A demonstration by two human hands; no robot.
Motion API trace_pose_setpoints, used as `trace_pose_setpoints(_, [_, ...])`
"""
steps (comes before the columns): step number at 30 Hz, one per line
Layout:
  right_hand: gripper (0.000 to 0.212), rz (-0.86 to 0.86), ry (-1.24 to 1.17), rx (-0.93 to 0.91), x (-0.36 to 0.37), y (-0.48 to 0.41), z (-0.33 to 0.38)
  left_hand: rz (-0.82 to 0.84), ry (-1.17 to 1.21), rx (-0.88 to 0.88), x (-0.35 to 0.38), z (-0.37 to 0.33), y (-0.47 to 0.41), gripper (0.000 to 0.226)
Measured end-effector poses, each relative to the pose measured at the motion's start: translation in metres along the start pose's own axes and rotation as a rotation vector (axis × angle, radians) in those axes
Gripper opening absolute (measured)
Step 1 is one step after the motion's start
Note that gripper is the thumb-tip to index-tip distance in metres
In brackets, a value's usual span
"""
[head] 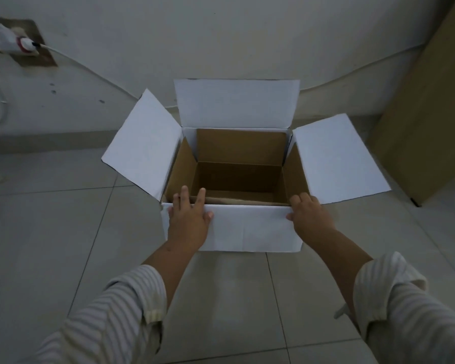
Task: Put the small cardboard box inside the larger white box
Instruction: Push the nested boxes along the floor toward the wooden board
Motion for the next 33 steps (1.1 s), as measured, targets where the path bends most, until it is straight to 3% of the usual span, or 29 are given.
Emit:
trace_pose_setpoints(4, [0.024, 0.039, 0.046, 0.039, -0.005, -0.002, -0.044, 0.012, 0.001, 0.046, 0.020, -0.041, 0.003, 0.060])
trace_pose_setpoints(8, [0.032, 0.011, 0.219, 0.004, -0.010, -0.010, -0.058, -0.039, -0.140, 0.098, 0.024, -0.054, 0.002, 0.060])
trace_pose_setpoints(13, [0.051, -0.080, -0.005, -0.177, 0.006, -0.009, -0.021, 0.002, -0.173, 0.013, 0.029, -0.042, -0.011, 0.070])
trace_pose_setpoints(20, [0.030, -0.167, 0.022, -0.242, 0.018, -0.015, -0.038, -0.084, -0.134, 0.042, 0.029, -0.056, 0.005, 0.062])
trace_pose_setpoints(33, [0.030, -0.144, 0.016, -0.105, 0.025, -0.027, -0.150, -0.044, -0.070, 0.051, 0.084, -0.157, -0.005, 0.055])
Point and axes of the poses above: each hand's wrist, its own y-axis away from the middle knuckle, its own x-axis out of the palm, z = x × y, the point moved 5 cm from there along -y, towards the middle knuckle, and after that the axes turned 13 degrees about y, right-handed, at the moved point
